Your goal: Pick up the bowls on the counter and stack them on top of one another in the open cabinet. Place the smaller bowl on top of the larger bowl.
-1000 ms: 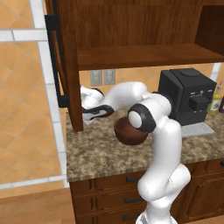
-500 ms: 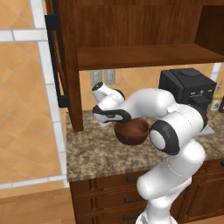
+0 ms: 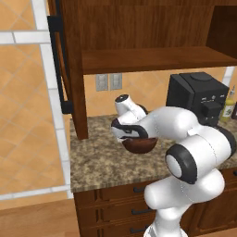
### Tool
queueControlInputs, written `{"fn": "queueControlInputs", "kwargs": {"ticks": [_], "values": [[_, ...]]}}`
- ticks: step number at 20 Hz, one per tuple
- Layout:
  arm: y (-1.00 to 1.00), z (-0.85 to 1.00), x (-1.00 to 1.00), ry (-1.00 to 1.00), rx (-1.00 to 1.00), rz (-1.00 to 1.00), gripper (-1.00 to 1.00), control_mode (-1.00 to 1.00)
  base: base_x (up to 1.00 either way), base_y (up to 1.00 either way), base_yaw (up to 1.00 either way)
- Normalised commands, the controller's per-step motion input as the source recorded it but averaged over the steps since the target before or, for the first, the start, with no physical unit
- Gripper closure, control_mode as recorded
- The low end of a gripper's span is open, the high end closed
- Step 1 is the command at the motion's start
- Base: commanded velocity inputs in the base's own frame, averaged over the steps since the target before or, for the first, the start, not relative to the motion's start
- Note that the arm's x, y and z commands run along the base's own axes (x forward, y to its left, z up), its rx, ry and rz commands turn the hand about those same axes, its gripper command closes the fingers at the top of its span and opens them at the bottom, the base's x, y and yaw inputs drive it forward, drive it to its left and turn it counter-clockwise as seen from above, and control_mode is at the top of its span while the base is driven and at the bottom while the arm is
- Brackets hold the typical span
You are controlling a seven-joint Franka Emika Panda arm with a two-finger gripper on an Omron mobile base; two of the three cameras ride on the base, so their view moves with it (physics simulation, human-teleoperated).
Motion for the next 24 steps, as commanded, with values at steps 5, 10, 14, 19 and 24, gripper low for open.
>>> {"fn": "queueControlInputs", "kwargs": {"ticks": [5, 10, 14, 19, 24], "values": [[0.0, -0.13, 0.06, 0.02, 0.04, 0.0, -1.0, -1.0, 0.0, 0.0, 0.0], [0.0, 0.72, -0.04, -0.02, 0.01, -0.01, -1.0, -1.0, 0.0, 0.0, 0.0], [0.1, 0.36, -0.29, 0.07, 0.07, -0.01, -1.0, -1.0, 0.0, 0.0, 0.0], [0.01, -0.4, -0.27, 0.1, 0.17, -0.01, -1.0, -1.0, 0.0, 0.0, 0.0], [0.0, -0.17, 0.03, -0.03, 0.01, 0.0, -1.0, -1.0, 0.0, 0.0, 0.0]]}}
